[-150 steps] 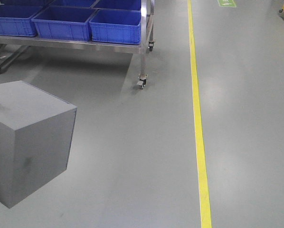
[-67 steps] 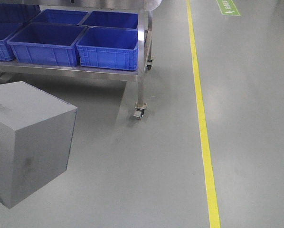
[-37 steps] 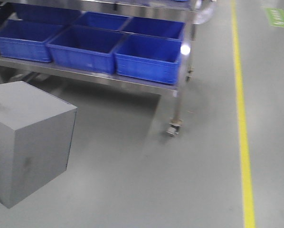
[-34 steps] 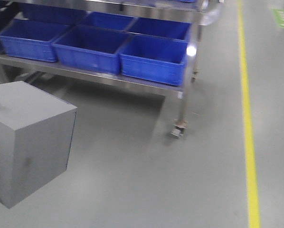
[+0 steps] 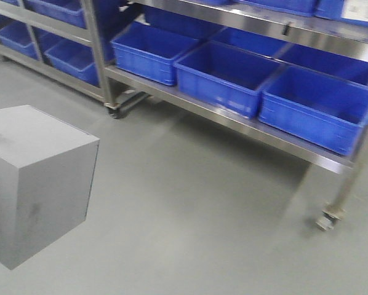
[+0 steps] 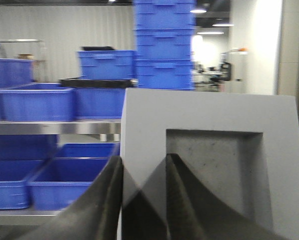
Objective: Sort gray base to blue bin
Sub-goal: 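Drive down the aisle between shelves of blue bins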
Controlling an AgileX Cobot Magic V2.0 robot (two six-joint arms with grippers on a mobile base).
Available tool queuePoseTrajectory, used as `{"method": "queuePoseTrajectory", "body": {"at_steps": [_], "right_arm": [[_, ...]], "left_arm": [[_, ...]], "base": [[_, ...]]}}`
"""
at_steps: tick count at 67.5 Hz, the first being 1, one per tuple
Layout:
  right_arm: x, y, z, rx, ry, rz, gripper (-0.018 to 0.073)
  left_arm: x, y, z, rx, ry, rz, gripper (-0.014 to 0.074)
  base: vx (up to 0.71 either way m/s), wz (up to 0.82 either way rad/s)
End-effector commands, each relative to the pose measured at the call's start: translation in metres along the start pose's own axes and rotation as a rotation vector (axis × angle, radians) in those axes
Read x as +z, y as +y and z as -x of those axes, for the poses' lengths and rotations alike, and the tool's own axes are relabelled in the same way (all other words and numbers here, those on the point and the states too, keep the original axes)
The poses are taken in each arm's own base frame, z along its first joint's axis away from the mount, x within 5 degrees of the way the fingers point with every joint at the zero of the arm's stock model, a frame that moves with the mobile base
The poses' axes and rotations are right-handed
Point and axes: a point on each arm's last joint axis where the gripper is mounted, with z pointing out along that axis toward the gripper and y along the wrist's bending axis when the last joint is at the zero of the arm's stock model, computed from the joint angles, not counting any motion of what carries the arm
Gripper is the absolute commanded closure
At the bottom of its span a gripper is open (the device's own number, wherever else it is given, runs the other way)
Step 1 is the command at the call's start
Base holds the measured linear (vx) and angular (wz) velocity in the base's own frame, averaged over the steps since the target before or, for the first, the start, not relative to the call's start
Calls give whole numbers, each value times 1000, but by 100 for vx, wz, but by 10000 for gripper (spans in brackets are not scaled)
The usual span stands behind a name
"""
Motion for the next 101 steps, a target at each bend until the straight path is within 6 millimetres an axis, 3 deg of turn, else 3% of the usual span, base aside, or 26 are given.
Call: {"method": "queuePoseTrajectory", "body": {"at_steps": [1,101], "right_arm": [[1,0,5,-19,-55,-7,564],[1,0,5,-19,-55,-7,564]], "left_arm": [[0,-2,19,-23,-133,-12,593],[0,-2,19,-23,-133,-12,593]], "base": [[33,56],[35,50]]}}
